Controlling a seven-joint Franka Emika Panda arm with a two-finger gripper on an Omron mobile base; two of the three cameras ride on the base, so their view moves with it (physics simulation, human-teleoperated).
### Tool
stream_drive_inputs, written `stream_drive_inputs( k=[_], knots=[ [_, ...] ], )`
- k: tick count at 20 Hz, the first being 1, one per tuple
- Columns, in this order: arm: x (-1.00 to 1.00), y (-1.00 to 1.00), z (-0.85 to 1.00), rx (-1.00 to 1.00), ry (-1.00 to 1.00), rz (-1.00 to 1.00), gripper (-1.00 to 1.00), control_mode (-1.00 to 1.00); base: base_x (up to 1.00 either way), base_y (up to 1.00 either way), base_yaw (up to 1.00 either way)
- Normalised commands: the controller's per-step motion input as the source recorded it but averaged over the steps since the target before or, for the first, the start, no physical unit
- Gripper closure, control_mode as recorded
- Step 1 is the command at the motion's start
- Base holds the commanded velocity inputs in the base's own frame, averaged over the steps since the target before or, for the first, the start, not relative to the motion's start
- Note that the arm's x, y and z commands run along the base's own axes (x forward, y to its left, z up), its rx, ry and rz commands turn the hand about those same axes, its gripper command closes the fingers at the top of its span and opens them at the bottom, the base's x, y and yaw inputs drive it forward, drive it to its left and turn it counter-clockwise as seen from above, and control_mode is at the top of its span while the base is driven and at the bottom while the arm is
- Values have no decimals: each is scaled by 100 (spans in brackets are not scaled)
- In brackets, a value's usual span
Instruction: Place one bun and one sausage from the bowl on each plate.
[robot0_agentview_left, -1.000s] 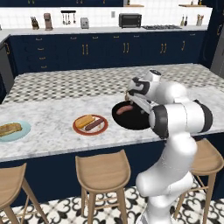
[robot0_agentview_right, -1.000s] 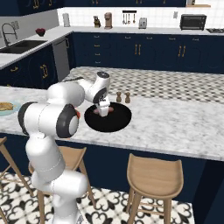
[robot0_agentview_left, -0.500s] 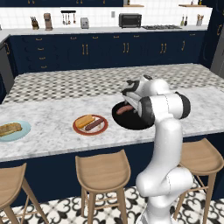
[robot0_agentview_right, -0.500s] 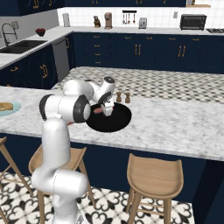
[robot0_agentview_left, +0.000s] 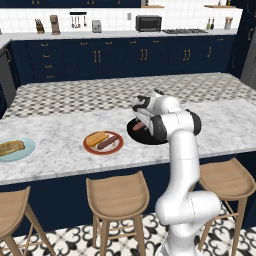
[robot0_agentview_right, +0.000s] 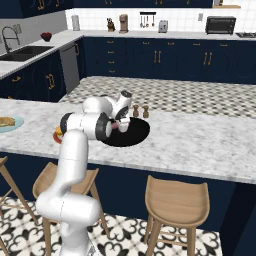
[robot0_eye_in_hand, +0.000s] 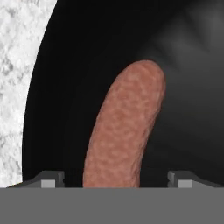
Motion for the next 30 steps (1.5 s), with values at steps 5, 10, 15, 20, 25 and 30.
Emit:
stream_drive_inputs(
  k=[5,10,15,20,25,30],
  knots=[
    [8,21,-36,0,1,0,-100,-100,0,0,0],
    [-26,10,-69,0,4,0,100,-100,0,0,0],
    [-42,1,-96,0,2,0,100,-100,0,0,0],
    [-63,0,-28,0,-1,-3,100,-100,0,0,0],
    [-88,-10,100,0,-3,-10,100,-100,0,0,0],
    [-89,-8,100,0,4,-12,100,-100,0,0,0]
  ],
)
